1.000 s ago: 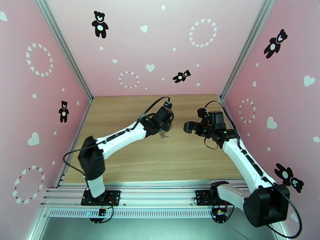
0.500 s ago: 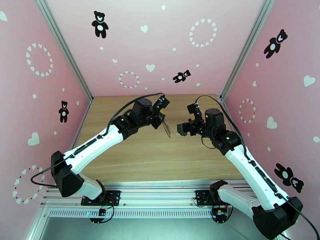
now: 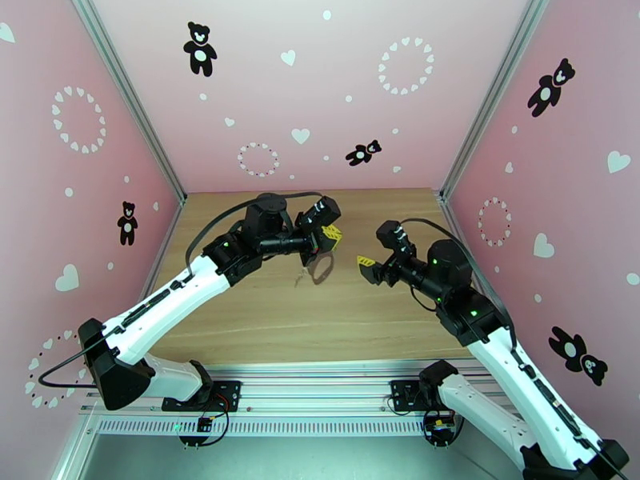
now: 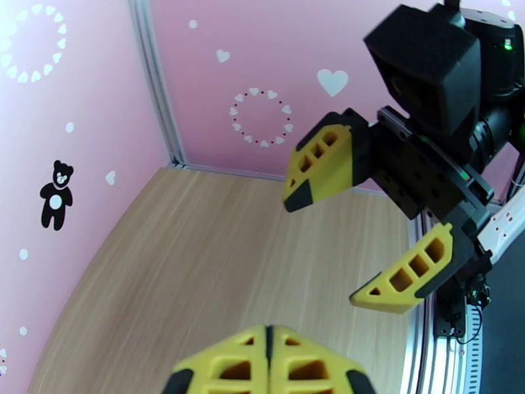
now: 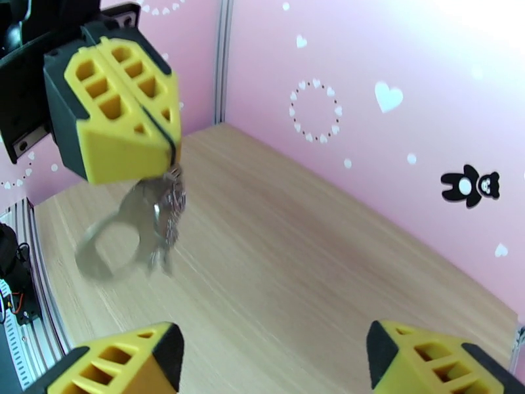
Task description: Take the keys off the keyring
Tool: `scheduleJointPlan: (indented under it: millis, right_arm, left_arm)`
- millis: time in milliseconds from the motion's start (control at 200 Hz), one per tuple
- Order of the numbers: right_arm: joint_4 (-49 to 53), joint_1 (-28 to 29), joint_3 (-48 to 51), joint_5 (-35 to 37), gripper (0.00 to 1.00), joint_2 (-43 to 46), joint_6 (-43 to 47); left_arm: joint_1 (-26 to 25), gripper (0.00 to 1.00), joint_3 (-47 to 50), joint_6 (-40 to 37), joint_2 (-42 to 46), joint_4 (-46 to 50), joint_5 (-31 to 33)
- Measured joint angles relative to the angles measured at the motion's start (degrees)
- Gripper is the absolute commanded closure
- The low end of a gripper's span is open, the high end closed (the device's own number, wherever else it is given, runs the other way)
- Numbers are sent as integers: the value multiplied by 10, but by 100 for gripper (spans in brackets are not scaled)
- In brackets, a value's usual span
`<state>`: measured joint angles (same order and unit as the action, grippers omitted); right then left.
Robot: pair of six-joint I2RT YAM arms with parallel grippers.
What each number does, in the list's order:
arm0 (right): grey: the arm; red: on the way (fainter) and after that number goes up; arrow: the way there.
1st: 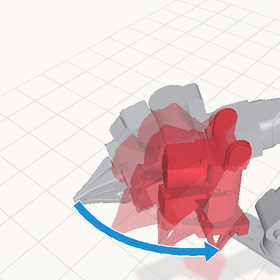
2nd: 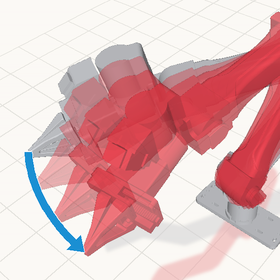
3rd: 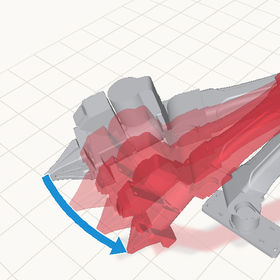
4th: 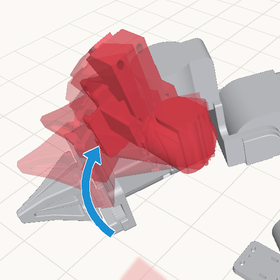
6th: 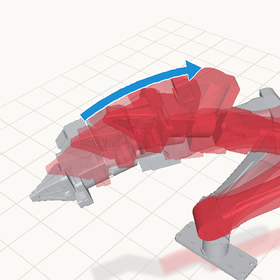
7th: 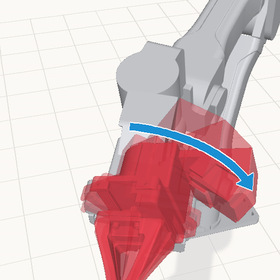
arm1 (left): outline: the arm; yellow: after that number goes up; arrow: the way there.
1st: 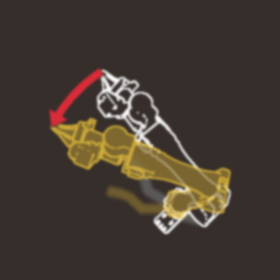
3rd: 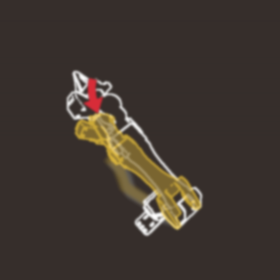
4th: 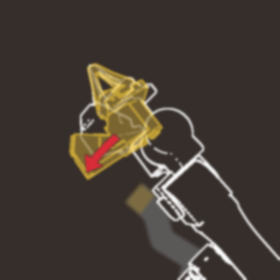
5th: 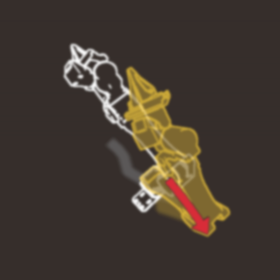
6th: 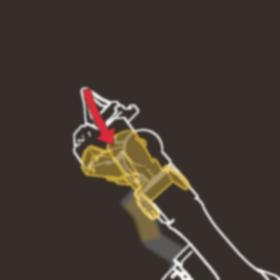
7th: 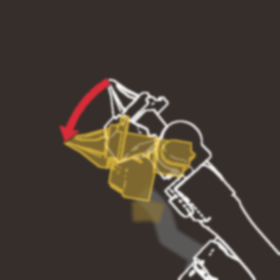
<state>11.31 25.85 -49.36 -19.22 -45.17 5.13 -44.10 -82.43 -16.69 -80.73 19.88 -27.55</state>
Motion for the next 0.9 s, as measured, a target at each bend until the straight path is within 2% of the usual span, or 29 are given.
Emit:
scheduleJointPlan:
  millis: [270, 415, 611, 896]
  right_arm:
    - [-55, 15, 43, -38, 32, 5, 62]
    - [-82, 16, 52, -49, 32, 5, 89]
    - [-113, 21, 61, -70, 34, -3, 92]
    - [-131, 71, 69, -63, 35, -3, 93]
  left_arm:
    - [0, 100, 0, 18, 0, -12, -51]
    - [0, 100, 0, 26, 0, -16, -71]
    - [0, 100, 0, 40, -2, -30, -82]
    - [0, 100, 0, 69, -10, -57, -87]
